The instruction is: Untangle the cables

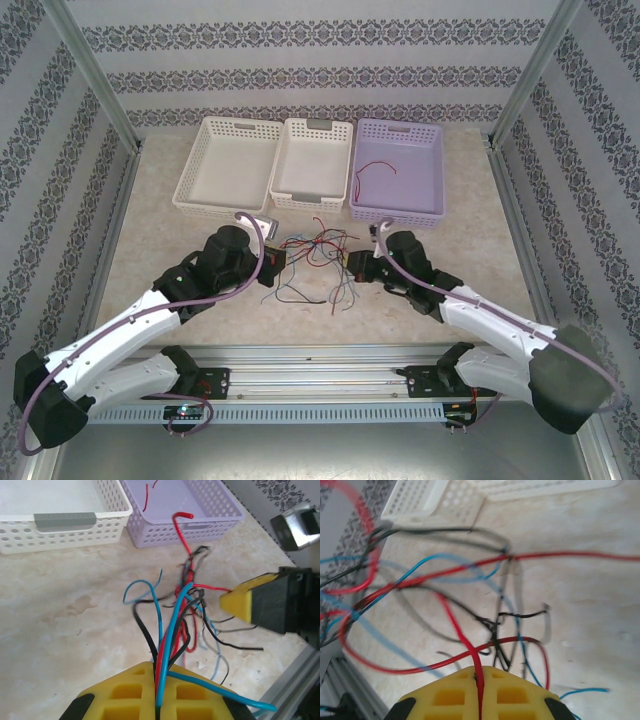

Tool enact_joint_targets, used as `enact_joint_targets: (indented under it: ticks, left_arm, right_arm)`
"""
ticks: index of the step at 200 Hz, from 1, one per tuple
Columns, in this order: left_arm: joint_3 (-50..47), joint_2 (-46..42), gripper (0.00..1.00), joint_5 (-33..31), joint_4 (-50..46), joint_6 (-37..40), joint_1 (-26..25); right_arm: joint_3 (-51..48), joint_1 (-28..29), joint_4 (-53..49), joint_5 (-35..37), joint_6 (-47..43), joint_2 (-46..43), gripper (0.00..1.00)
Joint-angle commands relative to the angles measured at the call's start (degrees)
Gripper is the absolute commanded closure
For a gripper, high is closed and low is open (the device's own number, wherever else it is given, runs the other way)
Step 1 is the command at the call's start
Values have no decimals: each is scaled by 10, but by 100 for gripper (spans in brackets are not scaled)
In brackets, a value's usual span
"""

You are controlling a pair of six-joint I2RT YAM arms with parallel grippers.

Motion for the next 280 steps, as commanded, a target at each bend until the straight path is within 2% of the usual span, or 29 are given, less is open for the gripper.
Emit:
enact_joint_targets:
  ticks: [1,57,92,107,111,130,152,173,197,217,238,280]
  left_arm:
    - [32,-14,100,-48,-59,32,-8]
    - [26,2,100,-67,-92,27,-8]
    - [40,13,100,-103,-117,24,-8]
    - [41,16,100,-100,-119,24,-8]
    - [40,17,100,-97,-117,24,-8]
    - [28,19,100,-67,-92,17,-8]
    - [10,32,100,-12,-49,5,-8]
    - [-1,50,100,28,-8,-7,-9]
    - [0,71,100,56,23,-12,-11]
    - [-1,84,100,77,49,-12,-15]
    - [-3,95,100,95,72,-8,-22]
    - [-10,102,100,116,80,23,-40]
  right_arm:
    - [-26,-59,-56,1,-1,-28,100]
    - [-30,-168,-108,-36,-10,-87,100]
    - [-10,-227,-173,-30,-24,-104,100]
    - [-16,-248,-163,-62,-17,-108,100]
    - [-18,-250,-159,-70,-16,-108,97]
    - [-31,-244,-107,-131,-12,-107,82]
    - [-33,-221,-64,-168,-17,-108,59]
    - [-20,-182,-62,-163,-37,-114,49]
    - [-3,-135,-53,-140,-39,-108,46]
    - [14,-91,-29,-134,-32,-80,47]
    - [35,-45,-22,-97,-43,-36,50]
    - [78,-35,-2,-69,-52,47,53]
